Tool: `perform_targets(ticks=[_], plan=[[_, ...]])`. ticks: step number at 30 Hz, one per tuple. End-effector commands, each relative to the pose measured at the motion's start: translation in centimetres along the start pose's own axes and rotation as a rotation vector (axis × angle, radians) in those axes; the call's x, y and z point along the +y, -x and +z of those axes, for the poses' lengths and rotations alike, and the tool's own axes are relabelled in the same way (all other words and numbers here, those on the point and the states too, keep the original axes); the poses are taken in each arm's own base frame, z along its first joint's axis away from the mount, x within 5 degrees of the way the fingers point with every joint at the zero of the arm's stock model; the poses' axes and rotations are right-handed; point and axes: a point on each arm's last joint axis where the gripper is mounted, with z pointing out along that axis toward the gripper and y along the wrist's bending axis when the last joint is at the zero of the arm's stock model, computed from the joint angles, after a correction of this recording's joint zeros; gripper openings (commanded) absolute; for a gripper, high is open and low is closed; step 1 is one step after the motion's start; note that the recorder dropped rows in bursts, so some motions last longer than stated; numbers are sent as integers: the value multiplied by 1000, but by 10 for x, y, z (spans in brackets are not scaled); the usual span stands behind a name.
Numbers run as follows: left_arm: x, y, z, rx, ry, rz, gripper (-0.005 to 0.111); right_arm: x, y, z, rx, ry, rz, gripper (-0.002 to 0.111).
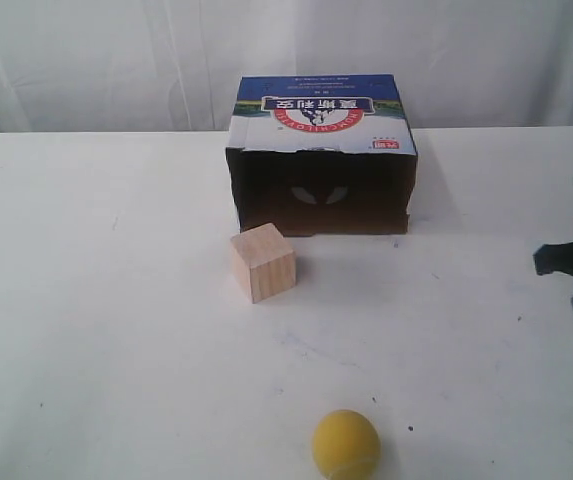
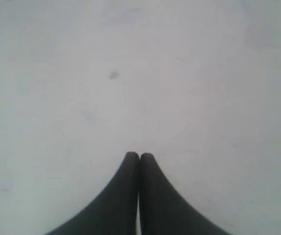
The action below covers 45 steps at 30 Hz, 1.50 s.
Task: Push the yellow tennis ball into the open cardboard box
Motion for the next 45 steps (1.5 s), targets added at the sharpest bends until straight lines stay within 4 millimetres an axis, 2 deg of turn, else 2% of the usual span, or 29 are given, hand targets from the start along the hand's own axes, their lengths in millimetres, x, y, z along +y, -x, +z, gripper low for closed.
perform_targets(ticks=[1,4,6,10,14,23,28,32,39,45], plan=[[0,-1,0,5,-7,-8,0,53,-4,-15,-52,185,-208,0],[0,-1,0,5,-7,-8,0,99,-15,-14,-34,253,-389,0],[0,-1,0,5,-7,-8,0,125,-22,-5,-18,278,-476,0],[0,-1,0,5,-7,-8,0,156,-35,12,52,339,-521,0],[0,-1,0,5,-7,-8,0,178,-53,11,131,417,-620,0],[0,-1,0,5,-7,-8,0,205,-78,7,202,478,-710,0],[0,-1,0,5,-7,-8,0,211,-84,6,210,484,-736,0],[0,-1,0,5,-7,-8,0,210,-82,12,200,461,-744,0],[0,-1,0,5,-7,-8,0,208,-80,36,224,385,-767,0],[0,-1,0,5,-7,-8,0,208,-62,41,20,312,-811,0]])
